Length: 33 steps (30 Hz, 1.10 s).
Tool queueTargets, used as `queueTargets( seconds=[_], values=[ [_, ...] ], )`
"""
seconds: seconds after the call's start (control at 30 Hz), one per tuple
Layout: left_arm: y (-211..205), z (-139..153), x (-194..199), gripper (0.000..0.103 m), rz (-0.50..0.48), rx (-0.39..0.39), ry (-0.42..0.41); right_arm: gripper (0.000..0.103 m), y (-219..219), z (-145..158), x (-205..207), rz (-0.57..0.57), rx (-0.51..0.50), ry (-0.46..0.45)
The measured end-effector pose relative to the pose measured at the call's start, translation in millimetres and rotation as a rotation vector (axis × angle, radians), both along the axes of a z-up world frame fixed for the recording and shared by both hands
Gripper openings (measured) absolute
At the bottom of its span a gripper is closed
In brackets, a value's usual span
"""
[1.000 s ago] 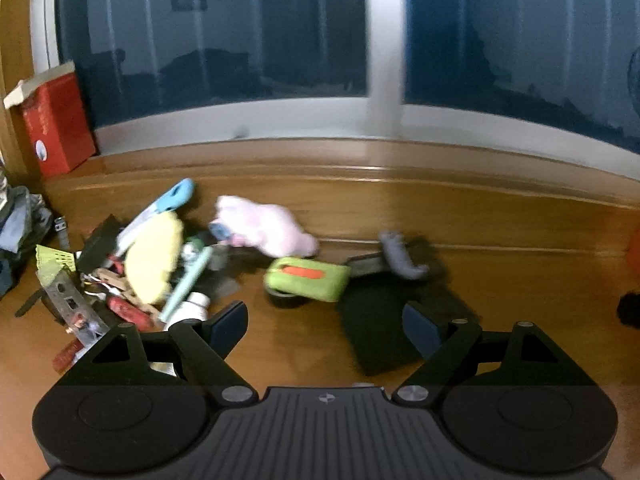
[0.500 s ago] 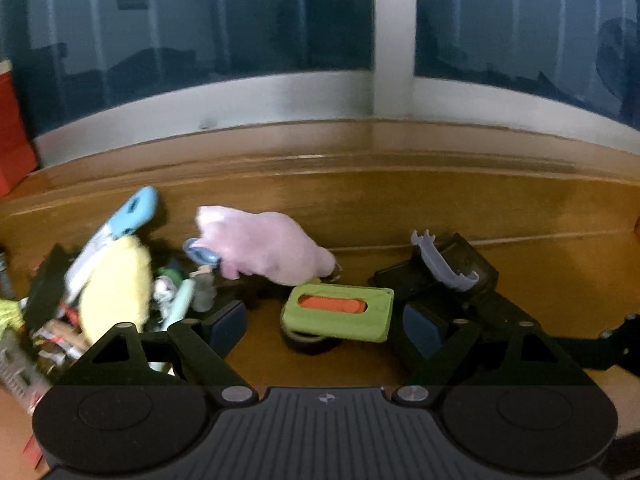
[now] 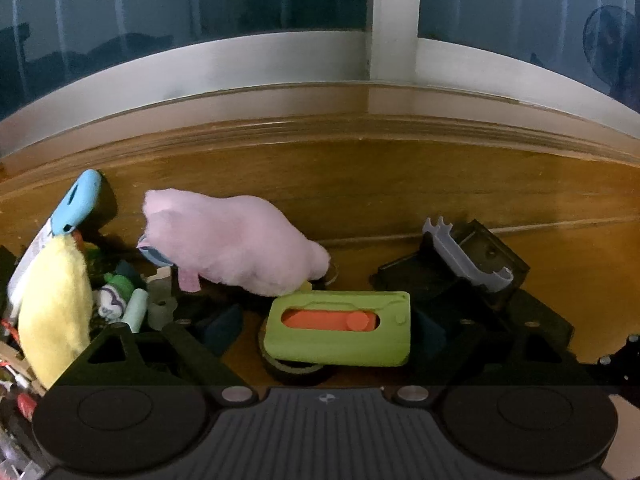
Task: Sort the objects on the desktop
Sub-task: 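Grasp the green-and-orange case with the left tool while the right tool grasps the black phone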
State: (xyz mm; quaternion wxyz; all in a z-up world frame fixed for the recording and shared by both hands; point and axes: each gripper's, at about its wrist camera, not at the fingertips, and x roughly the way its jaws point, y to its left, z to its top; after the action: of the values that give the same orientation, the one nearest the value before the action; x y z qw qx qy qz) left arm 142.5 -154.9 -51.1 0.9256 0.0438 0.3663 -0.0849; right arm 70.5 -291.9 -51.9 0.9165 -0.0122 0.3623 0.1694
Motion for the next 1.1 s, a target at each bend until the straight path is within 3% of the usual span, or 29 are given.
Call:
queueTargets(
  seconds=[0.1,0.47,0.57,0.7,0.83,1.1],
  values=[
    [-1,-2,0,0.080,-0.012,-0.007,-0.005,0.067,4,-4,7,-0.002,-0.022,-0.011],
    [8,7,-7,0.078,0.001,-0.032,-0.019,0.071,3,-5,27,-0.009,-0.030,-0.021],
    [10,11,-7,0.070,0.005,-0.031,-0.022,0.071,4,-4,29,-0.004,-0.042,-0.028],
    [12,11,-5,0.070,0.011,-0.031,-0.010,0.072,7,3,24,0.072,-0.032,-0.040],
    [13,11,-6,0.070,0.013,-0.031,-0.010,0.074,9,6,29,0.070,-0.104,-0.088],
    [13,13,-9,0.070,0.020,-0.039,-0.013,0.075,1,-5,56,0.079,-0.090,-0.044]
  ],
)
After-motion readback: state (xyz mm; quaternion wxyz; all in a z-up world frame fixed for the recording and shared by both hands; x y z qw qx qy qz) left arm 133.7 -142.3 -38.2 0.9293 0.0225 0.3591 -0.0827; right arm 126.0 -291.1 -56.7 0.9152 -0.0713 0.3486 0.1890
